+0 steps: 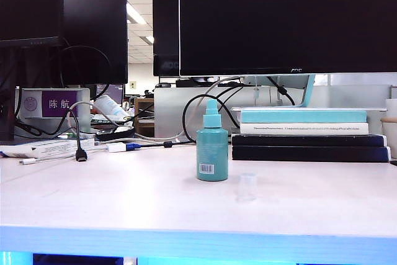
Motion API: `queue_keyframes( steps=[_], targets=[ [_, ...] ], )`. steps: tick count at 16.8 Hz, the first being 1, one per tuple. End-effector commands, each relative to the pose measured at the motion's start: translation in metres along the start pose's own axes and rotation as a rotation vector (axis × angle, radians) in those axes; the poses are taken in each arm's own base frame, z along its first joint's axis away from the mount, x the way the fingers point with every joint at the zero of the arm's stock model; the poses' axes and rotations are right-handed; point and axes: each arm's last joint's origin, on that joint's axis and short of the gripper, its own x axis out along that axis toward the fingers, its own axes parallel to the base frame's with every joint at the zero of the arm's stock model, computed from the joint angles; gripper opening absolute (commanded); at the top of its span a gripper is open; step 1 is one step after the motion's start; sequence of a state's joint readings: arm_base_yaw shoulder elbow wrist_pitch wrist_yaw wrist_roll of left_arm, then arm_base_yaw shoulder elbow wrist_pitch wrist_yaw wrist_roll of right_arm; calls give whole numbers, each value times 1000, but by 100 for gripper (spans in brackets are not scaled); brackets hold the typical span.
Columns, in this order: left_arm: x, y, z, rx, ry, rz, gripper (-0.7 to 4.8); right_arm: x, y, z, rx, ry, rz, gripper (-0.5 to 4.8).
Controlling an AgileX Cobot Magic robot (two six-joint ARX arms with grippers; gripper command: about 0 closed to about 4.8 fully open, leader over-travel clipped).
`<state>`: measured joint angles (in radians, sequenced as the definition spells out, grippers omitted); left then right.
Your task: Pick up the sprayer with the left hand, pick up its lid with the right hand then put the lid on the sprayer.
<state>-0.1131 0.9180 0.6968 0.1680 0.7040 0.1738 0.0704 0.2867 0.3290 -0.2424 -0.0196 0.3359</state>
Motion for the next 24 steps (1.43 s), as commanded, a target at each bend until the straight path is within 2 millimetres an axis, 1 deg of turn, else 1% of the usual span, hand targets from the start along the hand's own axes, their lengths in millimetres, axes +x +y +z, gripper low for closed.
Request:
queue_keyframes(
  steps=[1,2,3,5,6,7,10,12,13,14,16,18,19,21,23,24],
  targets=[
    [17,7,-21,46,40,-181,-1,27,22,27,-15,203,263,-2],
    [25,11,-30,27,56,-225,-1,40,32,36,-46,288,382,-2],
    [29,13,-36,16,62,-255,0,48,36,39,-53,331,441,-2],
    [36,15,-44,7,61,-335,11,60,40,39,-63,386,494,-2],
    [39,16,-48,10,51,-375,29,64,41,37,-59,411,516,-2],
    [44,19,-55,7,45,-413,30,71,43,32,-65,450,547,-2],
    [55,26,-69,21,27,-445,31,80,49,19,-98,527,591,-1],
    [64,32,-79,75,4,-435,31,85,57,9,-157,567,638,-1],
    [70,35,-85,147,-9,-420,31,88,62,3,-209,584,667,-1],
    [73,38,-90,181,-8,-397,31,91,65,-1,-256,586,688,-1],
    [79,43,-101,177,23,-332,31,98,73,-8,-304,580,700,-1],
    [82,44,-109,152,42,-330,38,105,77,-10,-317,549,701,-1],
    [84,44,-112,152,26,-364,96,109,80,-10,-324,524,713,-1],
    [90,46,-120,187,-49,-445,313,118,83,-12,-327,481,723,-1],
    [94,48,-128,187,-54,-454,315,125,83,-17,-325,487,718,5],
    [98,50,-133,174,-51,-470,315,130,82,-22,-320,508,712,109]
  ],
)
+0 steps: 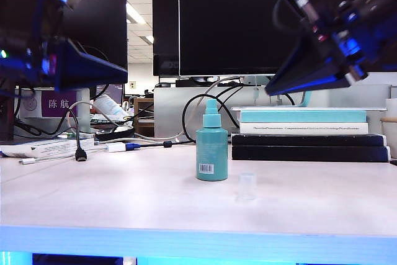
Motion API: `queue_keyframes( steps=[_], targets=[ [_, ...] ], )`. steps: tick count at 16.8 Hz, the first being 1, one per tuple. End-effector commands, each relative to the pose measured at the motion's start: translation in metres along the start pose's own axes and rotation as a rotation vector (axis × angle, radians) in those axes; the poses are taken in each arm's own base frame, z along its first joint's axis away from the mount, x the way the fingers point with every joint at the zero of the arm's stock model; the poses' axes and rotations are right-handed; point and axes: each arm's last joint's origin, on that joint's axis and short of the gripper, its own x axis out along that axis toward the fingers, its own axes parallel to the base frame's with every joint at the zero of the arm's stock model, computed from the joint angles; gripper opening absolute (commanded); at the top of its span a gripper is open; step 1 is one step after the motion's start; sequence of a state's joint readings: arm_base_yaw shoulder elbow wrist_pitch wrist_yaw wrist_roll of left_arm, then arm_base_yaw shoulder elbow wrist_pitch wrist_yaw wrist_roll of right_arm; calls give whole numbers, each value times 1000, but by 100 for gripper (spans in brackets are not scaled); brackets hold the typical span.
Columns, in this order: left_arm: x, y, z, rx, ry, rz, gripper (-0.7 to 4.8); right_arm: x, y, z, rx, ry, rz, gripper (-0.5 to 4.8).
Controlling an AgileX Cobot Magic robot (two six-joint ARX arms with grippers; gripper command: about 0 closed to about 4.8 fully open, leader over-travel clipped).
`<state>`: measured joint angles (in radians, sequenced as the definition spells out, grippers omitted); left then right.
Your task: Pick up the sprayer with the left hand, pick up its lid with the right hand then put the lid on the sprayer.
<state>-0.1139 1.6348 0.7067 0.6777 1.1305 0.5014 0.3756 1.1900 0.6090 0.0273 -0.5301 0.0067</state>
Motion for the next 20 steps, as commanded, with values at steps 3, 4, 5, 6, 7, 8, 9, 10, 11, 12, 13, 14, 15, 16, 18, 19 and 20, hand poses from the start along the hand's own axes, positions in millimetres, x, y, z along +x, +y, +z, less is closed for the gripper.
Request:
queue_keyframes(
  steps=[3,4,5,6,7,8,9,10,11,12,13,14,15,16,18,19,20],
  targets=[
    [14,12,-16,-15,-45,-97,315,26,-15,-10,92,35,13,404],
    [18,15,-20,-26,-52,-122,315,30,-17,-12,96,42,33,404],
    [23,16,-23,-35,-56,-141,315,32,-18,-13,98,44,50,404],
    [30,18,-29,-49,-60,-164,321,36,-19,-15,106,55,70,404],
    [34,18,-31,-53,-59,-171,331,37,-19,-17,110,62,71,404],
    [42,20,-36,-61,-62,-194,384,38,-19,-18,113,68,74,404],
    [47,22,-39,-64,-63,-204,407,39,-17,-18,108,75,76,404],
    [54,22,-42,-65,-64,-216,407,40,-16,-18,104,75,79,404],
    [59,22,-43,-66,-64,-224,407,41,-15,-19,101,80,72,404],
    [64,22,-45,-67,-57,-221,407,43,-14,-20,101,87,68,404],
    [67,23,-46,-68,-48,-211,407,44,-13,-21,101,93,67,403],
    [73,21,-47,-68,-51,-225,407,46,-13,-23,104,107,53,402],
    [75,21,-48,-71,-52,-230,407,49,-13,-25,101,118,33,400],
    [79,20,-49,-73,-45,-226,407,50,-14,-27,102,127,32,400],
    [88,23,-52,-112,-45,-245,407,56,-16,-32,113,156,25,400],
    [93,25,-53,-122,-46,-251,407,59,-15,-35,117,170,29,400],
    [99,28,-54,-129,-49,-257,407,62,-15,-38,111,183,32,400]
  ],
)
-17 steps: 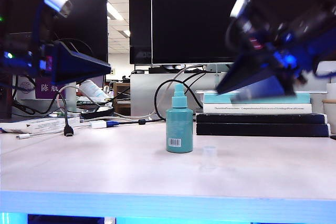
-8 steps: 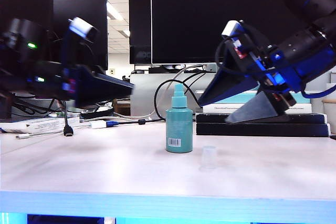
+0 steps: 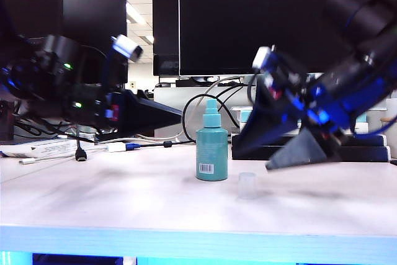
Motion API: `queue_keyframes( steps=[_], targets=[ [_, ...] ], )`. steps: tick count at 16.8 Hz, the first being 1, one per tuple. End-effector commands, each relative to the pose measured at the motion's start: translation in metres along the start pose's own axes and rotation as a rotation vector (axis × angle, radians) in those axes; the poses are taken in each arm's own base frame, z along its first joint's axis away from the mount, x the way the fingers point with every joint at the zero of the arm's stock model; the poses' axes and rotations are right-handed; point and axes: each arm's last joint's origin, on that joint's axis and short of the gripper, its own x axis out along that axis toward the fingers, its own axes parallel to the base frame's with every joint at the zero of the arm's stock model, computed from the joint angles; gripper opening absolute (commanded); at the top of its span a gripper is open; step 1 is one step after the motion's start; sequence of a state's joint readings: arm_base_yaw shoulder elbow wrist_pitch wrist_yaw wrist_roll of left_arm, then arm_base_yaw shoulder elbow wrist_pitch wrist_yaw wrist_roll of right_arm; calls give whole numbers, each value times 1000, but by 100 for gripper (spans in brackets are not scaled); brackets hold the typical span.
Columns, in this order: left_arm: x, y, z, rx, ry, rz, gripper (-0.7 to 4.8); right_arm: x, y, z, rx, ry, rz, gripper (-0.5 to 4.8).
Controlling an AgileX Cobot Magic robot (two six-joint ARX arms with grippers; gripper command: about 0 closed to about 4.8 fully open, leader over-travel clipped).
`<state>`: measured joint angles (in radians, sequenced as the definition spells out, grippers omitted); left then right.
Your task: Pick up the sprayer with the left hand, pick up its lid with the right hand then put the lid on the sprayer.
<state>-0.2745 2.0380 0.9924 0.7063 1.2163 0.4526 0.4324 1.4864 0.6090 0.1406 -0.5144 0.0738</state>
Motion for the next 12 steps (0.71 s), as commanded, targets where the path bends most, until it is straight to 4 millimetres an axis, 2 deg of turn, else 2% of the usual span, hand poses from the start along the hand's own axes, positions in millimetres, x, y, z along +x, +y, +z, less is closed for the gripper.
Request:
queue_keyframes(
  steps=[1,4,9,12],
  targets=[
    [7,10,1,-24,-10,-9,407,6,2,-1,-38,14,-2,400],
    [14,22,-1,-50,-21,-22,408,10,3,-4,-76,26,-62,400],
    [21,20,-11,-80,-3,-22,408,12,2,-1,-106,-1,-88,398],
    [27,17,-17,-93,4,-35,408,18,-1,-5,-97,22,-84,363]
  ],
)
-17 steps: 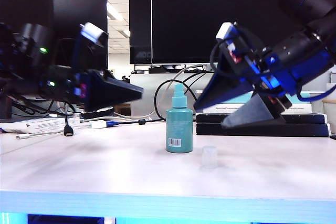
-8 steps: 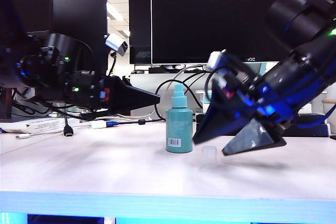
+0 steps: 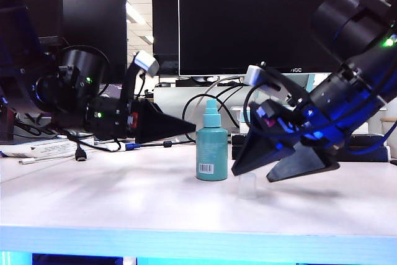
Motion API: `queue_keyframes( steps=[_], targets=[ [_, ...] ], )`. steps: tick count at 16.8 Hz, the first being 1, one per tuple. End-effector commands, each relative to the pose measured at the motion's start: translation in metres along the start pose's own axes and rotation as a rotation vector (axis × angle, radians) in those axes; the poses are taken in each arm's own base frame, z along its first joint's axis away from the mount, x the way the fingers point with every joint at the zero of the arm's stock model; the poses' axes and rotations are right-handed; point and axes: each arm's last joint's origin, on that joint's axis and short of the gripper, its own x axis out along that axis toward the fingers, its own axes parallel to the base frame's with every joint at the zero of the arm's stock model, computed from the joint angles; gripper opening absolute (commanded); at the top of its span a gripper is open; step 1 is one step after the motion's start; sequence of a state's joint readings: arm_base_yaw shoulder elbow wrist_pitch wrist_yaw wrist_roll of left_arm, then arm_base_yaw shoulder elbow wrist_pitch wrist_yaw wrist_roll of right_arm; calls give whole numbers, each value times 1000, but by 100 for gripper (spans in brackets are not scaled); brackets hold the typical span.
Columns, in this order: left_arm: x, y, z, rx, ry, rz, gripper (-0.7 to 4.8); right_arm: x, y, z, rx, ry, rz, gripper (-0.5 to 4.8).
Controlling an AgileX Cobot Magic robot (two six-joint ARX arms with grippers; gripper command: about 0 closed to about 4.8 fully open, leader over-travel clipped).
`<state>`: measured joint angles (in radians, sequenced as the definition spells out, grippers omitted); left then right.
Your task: Pick up the sprayer with the left hand, pick up its lid with the right hand then put the lid on the sprayer.
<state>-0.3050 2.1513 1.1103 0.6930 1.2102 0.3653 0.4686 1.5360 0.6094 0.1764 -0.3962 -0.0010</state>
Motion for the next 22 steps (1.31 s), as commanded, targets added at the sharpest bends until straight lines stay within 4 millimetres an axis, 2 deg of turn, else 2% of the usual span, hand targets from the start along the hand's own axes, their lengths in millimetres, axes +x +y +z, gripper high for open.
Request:
queue_keyframes(
  steps=[1,4,9,12,13,14,15,16,17,20,22],
  targets=[
    [7,-2,-3,-5,3,-14,408,7,-1,-3,-3,12,19,364],
    [14,-1,-1,0,5,-20,408,9,-1,-2,-7,-2,29,364],
    [44,-3,-4,-25,21,-79,408,9,-1,-3,-5,5,25,361],
    [47,-4,-6,-28,34,-62,403,9,-2,-3,-5,7,21,295],
    [46,-3,-7,-30,37,-56,403,9,-2,-3,-5,8,2,294],
    [45,-3,-7,-33,44,-42,392,9,-2,-3,-5,9,2,290],
    [45,-3,-7,-33,44,-42,366,9,-2,-3,-5,9,2,255],
    [45,-3,-7,-33,44,-42,328,10,-2,-3,-14,9,2,189],
    [45,-3,-7,-32,44,-42,306,10,-2,-3,-21,8,2,175],
    [45,-2,-8,-18,63,-7,268,11,-4,-4,-21,16,-17,174],
    [45,-2,-9,-24,66,-6,267,11,-4,-3,-27,1,-28,174]
  ],
)
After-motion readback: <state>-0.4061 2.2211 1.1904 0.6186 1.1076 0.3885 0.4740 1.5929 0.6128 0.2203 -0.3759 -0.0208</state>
